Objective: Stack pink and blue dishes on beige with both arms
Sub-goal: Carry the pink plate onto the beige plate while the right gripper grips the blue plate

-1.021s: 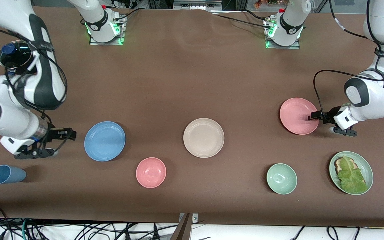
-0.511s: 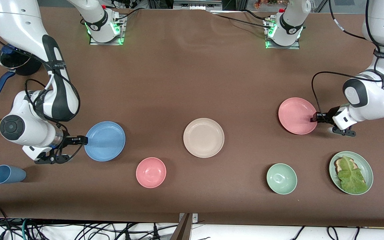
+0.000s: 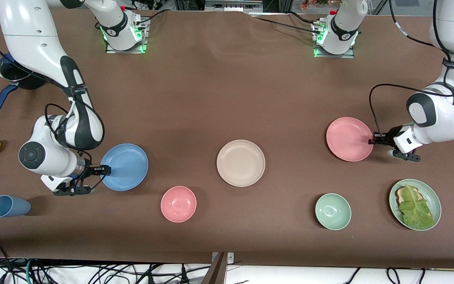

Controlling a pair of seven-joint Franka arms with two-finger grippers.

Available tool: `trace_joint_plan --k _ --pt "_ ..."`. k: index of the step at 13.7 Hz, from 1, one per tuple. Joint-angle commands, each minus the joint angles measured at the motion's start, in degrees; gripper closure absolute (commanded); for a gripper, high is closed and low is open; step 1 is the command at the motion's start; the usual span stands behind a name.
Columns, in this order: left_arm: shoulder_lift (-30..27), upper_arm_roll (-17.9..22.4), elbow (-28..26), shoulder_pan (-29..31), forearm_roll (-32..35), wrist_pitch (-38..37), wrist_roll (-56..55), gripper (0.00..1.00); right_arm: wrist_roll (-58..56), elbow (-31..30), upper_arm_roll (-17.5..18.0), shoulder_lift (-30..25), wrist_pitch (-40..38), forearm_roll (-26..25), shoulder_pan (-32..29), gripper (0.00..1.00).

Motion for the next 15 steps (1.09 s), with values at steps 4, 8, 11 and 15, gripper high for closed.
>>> trace_joint_plan --k 4,8,11,15 --pt "-1.1 -2.3 10.8 -3.1 -1.9 -14.0 -8.6 1.0 -0.3 -3.1 0.4 -0.8 1.4 3.0 -0.5 0.5" --pt "-0.9 -10.7 14.7 -5.6 -1.9 -13.7 -22.2 1.0 -0.8 -3.9 0.4 -0.3 1.8 4.6 -0.6 0.55" --pt "0.0 -12.8 18.3 -12.2 -1.4 -12.9 -38.0 1.0 -0.9 -4.1 0.4 -0.3 1.9 4.6 -0.7 0.59" --pt "2.8 -12.8 20.7 -21.2 -1.8 -8.4 -49.6 1.0 -1.5 -4.1 0.4 -0.3 1.8 4.7 -0.7 1.0"
